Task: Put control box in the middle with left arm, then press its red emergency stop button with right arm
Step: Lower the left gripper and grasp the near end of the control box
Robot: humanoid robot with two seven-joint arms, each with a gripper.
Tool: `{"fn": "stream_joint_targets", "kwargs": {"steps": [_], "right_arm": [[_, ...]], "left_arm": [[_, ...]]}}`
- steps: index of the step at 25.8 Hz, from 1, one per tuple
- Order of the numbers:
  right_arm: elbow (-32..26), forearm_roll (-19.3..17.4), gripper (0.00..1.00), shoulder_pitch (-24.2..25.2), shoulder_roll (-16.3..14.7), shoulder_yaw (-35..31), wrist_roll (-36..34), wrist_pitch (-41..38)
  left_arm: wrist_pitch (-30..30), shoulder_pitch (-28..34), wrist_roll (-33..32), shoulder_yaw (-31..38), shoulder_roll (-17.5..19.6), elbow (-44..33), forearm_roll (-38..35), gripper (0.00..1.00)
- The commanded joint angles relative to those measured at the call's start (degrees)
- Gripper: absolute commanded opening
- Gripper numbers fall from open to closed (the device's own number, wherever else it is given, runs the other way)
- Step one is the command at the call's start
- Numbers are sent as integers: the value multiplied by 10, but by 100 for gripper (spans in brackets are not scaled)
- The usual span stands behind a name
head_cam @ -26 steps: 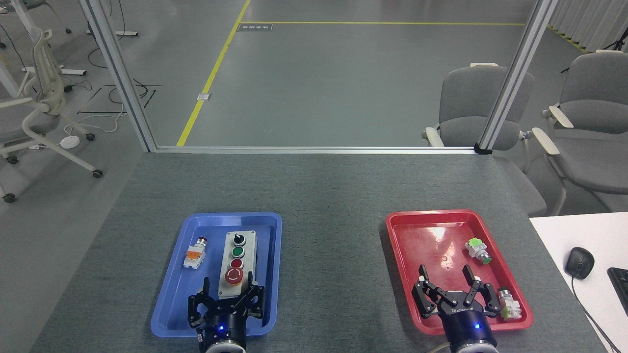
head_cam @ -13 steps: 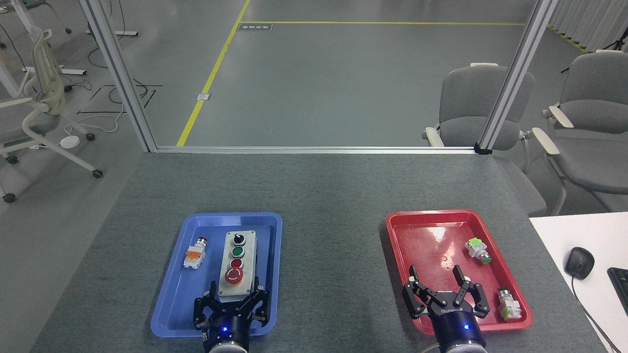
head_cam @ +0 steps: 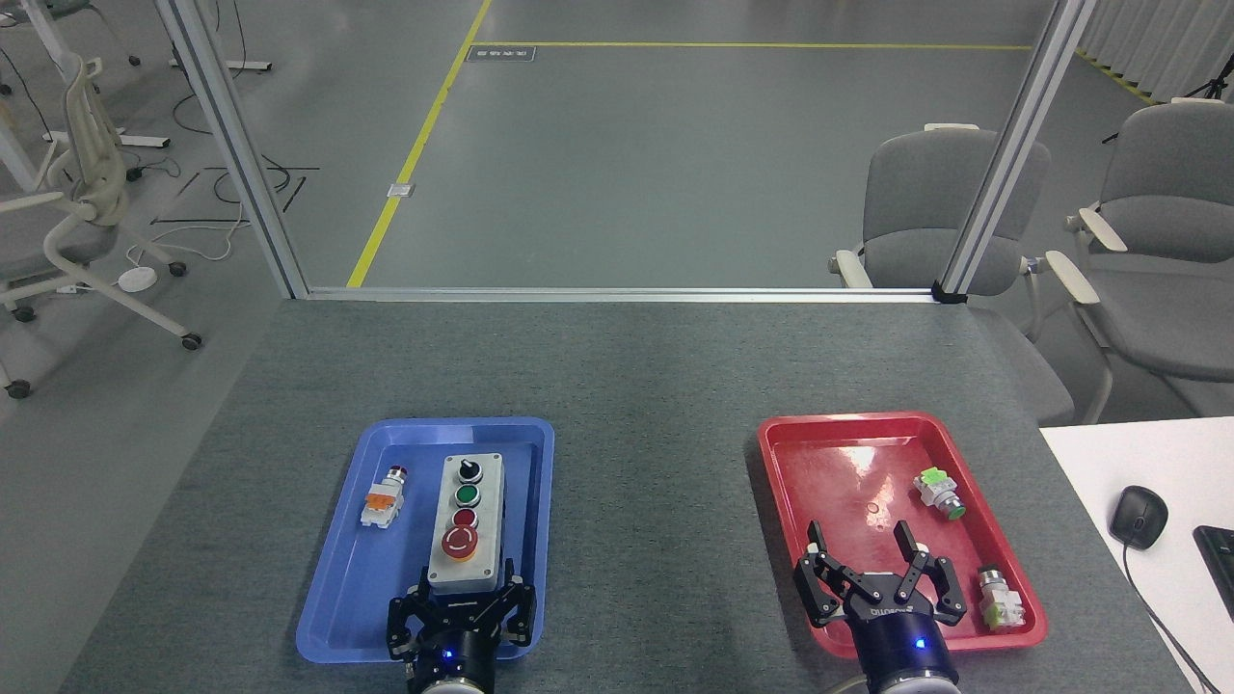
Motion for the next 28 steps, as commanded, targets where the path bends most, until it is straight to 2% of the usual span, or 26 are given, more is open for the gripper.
{"fn": "stream_joint_targets", "kwargs": {"steps": [1,13,17,19,21,24,28], "right_arm": [[0,0,98,2,-2,-1,0,0],[1,-1,98,2,-6,-4,1,3],[0,-2,98,2,-4,-5,1,2],[1,-2,98,3,-5,-5,0,0],[0,-2,98,2,-5,-4,0,-2],[0,-3,98,3,-6,-3,0,-4],[0,-3,98,3,-6,-3,1,-9]], "left_arm": [[-1,-5,1,-1,-1,12,0,99],[-1,-36,4,-2,2,37,0,98],[-20,-38,4,-2,8,46,-1,73],[-48,-35,5,-2,9,48,-1,46],[-59,-36,6,0,14,50,0,31],[-73,-39,9,0,19,48,0,1],[-95,-40,9,2,30,41,-1,0]]}}
